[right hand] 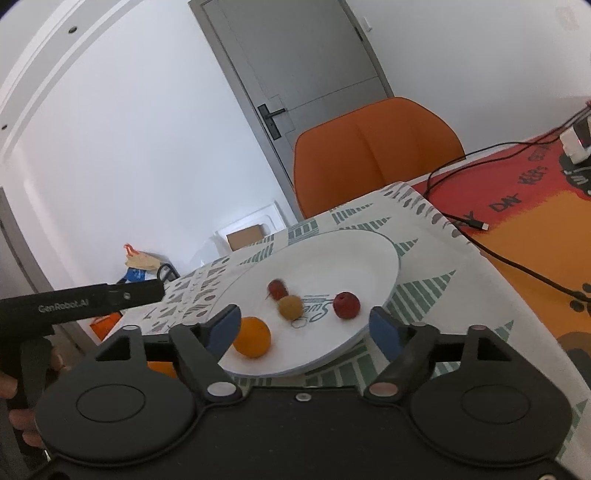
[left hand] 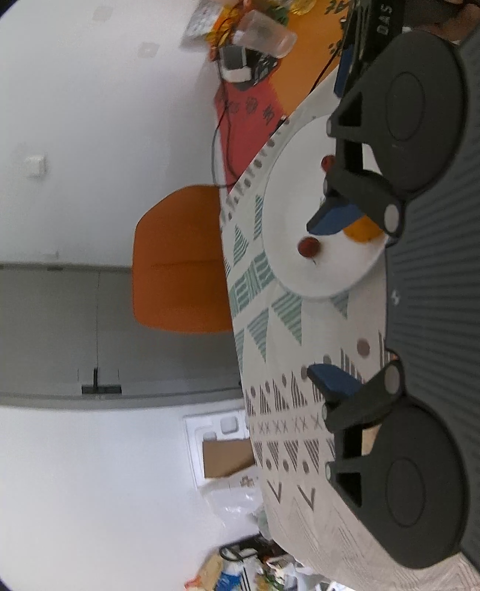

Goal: Organize fruits
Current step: 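Lower the dark red plum onto the plate and open the left gripper, then move both open grippers back to the fruit cluster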

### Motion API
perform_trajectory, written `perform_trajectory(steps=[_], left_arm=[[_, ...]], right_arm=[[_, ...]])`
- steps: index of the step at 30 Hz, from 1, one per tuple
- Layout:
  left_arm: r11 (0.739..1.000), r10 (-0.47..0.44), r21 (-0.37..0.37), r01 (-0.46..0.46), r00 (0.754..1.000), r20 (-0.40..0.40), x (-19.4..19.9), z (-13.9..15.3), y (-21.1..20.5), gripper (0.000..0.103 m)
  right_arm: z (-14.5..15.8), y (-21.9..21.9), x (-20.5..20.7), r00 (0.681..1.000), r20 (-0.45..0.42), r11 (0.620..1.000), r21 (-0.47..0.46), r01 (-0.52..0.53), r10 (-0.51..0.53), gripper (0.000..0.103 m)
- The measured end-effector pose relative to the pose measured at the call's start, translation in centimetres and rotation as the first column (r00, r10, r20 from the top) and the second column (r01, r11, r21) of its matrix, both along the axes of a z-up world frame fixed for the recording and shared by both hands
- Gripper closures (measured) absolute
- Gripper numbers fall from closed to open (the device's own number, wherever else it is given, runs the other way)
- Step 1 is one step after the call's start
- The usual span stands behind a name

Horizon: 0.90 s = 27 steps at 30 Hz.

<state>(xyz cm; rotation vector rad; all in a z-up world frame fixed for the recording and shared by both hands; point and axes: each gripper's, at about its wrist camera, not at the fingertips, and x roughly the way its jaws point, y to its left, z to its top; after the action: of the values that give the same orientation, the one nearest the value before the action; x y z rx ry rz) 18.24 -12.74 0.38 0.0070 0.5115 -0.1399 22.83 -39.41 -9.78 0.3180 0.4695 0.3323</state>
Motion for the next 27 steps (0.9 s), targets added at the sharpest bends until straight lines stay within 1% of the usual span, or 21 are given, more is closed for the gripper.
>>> perform_trajectory(steps=[1, 3, 5, 7, 14, 17, 22, 25, 27], left_arm=[[1.0, 0.008, -0.009, -0.008, 1.0, 0.005, -0.2, 0.0, 0.5, 0.024], [1.0, 0.02, -0.022, -0.02, 1.0, 0.008, -0.6, 0.1, 1.3, 0.022], [0.999, 0.03, -0.034, -0.03, 1.0, -0.002, -0.9, 0.1, 2.1, 0.018], [0.998, 0.033, -0.046, -0.034, 0.999, -0.004, -1.4, 0.1, 2.7, 0.018], [0.995, 0.064, -0.077, -0.061, 0.997, 0.041, -3.8, 0.1, 5.6, 0.016], [0.991, 0.078, -0.117, -0.072, 0.995, 0.054, -4.7, 0.0, 7.1, 0.013], [0.983, 0.121, -0.147, -0.112, 0.991, 0.055, -6.1, -0.4, 9.5, 0.012], [0.977, 0.137, -0.172, -0.128, 0.99, 0.038, -6.9, -0.8, 10.8, 0.011], [0.976, 0.14, -0.174, -0.134, 0.99, 0.02, -7.3, -1.1, 11.6, 0.011]], right_arm=[[0.2, 0.2, -0.1, 1.0, 0.005, 1.0, -0.007, 0.004, -0.004, 0.008], [0.6, 0.9, -0.5, 0.999, 0.028, 0.999, -0.033, 0.021, -0.02, 0.0], [1.0, 1.5, -0.7, 0.999, 0.036, 0.998, -0.056, 0.025, -0.023, 0.0], [1.2, 2.0, -0.7, 0.999, 0.033, 0.997, -0.067, 0.034, -0.032, 0.0], [1.7, 4.1, -1.2, 0.998, 0.036, 0.995, -0.08, 0.058, -0.055, 0.0], [1.8, 4.9, -1.6, 0.998, 0.048, 0.997, -0.068, 0.039, -0.036, 0.0], [2.0, 6.8, -2.0, 0.998, 0.057, 0.993, -0.115, -0.001, 0.008, 0.0], [2.0, 7.6, -2.1, 0.998, 0.046, 0.992, -0.123, -0.026, 0.032, 0.0], [2.0, 8.1, -2.3, 0.998, 0.042, 0.991, -0.127, -0.042, 0.048, 0.0]])
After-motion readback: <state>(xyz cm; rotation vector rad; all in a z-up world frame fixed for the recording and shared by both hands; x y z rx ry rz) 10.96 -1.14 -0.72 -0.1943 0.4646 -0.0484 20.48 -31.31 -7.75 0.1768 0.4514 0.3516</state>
